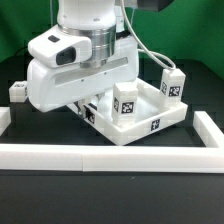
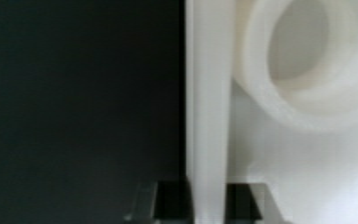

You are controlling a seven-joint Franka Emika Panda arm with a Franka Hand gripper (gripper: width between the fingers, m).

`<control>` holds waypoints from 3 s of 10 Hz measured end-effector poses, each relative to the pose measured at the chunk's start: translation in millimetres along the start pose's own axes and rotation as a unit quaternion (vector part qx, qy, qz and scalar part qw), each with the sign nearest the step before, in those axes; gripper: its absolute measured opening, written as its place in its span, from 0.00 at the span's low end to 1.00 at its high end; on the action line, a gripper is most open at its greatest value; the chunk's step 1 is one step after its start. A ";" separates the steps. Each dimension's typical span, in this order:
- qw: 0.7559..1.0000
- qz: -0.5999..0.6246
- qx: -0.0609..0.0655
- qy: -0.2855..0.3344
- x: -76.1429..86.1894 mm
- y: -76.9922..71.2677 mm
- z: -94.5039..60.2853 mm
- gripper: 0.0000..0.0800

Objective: Assemble square table

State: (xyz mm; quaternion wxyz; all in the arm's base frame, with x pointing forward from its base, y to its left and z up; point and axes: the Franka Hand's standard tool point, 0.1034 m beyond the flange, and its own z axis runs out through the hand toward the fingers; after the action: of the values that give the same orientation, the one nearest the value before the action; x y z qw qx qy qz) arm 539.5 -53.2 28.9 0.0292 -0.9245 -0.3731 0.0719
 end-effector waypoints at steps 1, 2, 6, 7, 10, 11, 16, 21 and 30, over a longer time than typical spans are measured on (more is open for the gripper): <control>0.999 -0.051 -0.002 0.007 5.9 4.5 -1.4 0.08; 0.995 -0.100 -0.011 0.019 11.0 6.9 -0.9 0.08; 0.973 -0.229 -0.025 0.018 8.1 11.1 3.7 0.08; 0.966 -0.257 -0.027 0.011 5.8 12.9 4.1 0.08; 0.896 -0.427 -0.125 0.017 13.0 16.7 9.3 0.08; 0.873 -0.467 -0.139 0.013 22.3 15.1 8.3 0.08; 0.780 -0.604 -0.163 -0.015 45.0 7.3 10.8 0.09; 0.682 -0.713 -0.148 -0.060 58.8 -8.3 12.7 0.09; 0.494 -0.863 -0.061 -0.089 123.7 -54.6 11.4 0.08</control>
Offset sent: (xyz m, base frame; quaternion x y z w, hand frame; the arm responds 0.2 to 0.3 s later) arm 0.0015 0.0299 0.0003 -0.0363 0.0637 -0.1189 0.9902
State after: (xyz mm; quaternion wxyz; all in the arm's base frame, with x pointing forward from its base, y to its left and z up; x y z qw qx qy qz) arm 588.3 71.9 9.7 -0.0134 -0.1302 -0.9889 0.0697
